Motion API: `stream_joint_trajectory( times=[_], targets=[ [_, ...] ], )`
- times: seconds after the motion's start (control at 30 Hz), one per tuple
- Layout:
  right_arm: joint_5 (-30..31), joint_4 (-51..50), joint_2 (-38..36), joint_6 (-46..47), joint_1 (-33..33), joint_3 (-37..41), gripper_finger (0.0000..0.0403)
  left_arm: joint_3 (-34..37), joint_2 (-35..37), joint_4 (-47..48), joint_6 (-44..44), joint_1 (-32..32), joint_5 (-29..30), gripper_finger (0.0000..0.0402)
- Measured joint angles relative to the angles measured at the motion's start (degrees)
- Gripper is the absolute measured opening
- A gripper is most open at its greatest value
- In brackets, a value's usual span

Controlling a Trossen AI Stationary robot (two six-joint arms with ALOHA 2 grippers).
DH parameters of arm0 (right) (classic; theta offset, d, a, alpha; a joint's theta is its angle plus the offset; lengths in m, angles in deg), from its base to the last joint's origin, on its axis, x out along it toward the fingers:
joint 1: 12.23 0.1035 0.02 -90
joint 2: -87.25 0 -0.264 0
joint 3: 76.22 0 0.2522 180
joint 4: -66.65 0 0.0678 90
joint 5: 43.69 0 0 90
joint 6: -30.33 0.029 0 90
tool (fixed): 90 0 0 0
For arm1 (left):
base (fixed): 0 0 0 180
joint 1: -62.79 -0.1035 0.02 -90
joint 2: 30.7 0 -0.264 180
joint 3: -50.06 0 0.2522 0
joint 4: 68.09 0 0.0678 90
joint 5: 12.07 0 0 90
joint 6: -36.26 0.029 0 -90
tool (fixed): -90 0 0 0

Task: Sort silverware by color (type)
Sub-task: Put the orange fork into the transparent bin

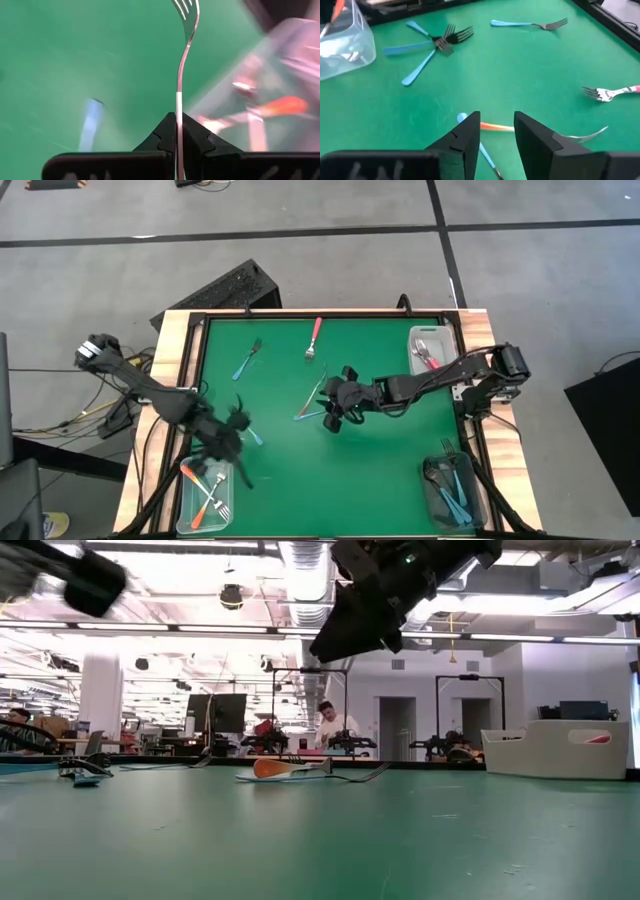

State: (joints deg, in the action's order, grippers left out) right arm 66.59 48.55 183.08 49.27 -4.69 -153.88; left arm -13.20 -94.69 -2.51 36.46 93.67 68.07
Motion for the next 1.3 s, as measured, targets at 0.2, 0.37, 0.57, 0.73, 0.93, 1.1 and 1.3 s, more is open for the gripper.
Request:
stream_joint_trajectory(
  times=[0.2, 0.37, 0.57, 0.73, 0.93, 1.1, 1.3],
  targets=[
    [0.9, 0.2, 1.7, -0.1, -1.0, 0.1, 0.0139, 0.0, 5.9, 7.1, -13.9, 8.0, -3.6, 0.0000],
    [1.0, 1.6, 3.0, 0.2, -2.6, 0.2, 0.0139, 0.0, 4.9, 8.4, -21.0, 14.2, -5.3, 0.0000],
    [0.9, 2.1, 3.8, 0.7, -3.2, 0.0, 0.0141, 0.0, 0.0, 8.8, -23.9, 18.2, -12.8, 0.0000],
    [0.9, 2.0, 4.0, 0.7, -3.8, 0.0, 0.0146, 0.0, -2.3, 8.7, -26.7, 19.0, -16.8, 0.0000],
    [0.9, 2.2, 4.0, 0.7, -4.3, 0.0, 0.0153, 0.0, -4.1, 7.7, -27.8, 19.0, -13.1, 0.0000],
    [0.9, 2.1, 4.0, 0.9, -3.8, 0.0, 0.0159, 0.0, -5.7, 7.8, -34.4, 18.9, -4.3, 0.0014],
    [0.8, 1.7, 4.0, 0.7, -3.4, 0.0, 0.0165, 0.0, -7.7, 7.7, -24.4, 19.0, -12.0, 0.0035]
  ],
)
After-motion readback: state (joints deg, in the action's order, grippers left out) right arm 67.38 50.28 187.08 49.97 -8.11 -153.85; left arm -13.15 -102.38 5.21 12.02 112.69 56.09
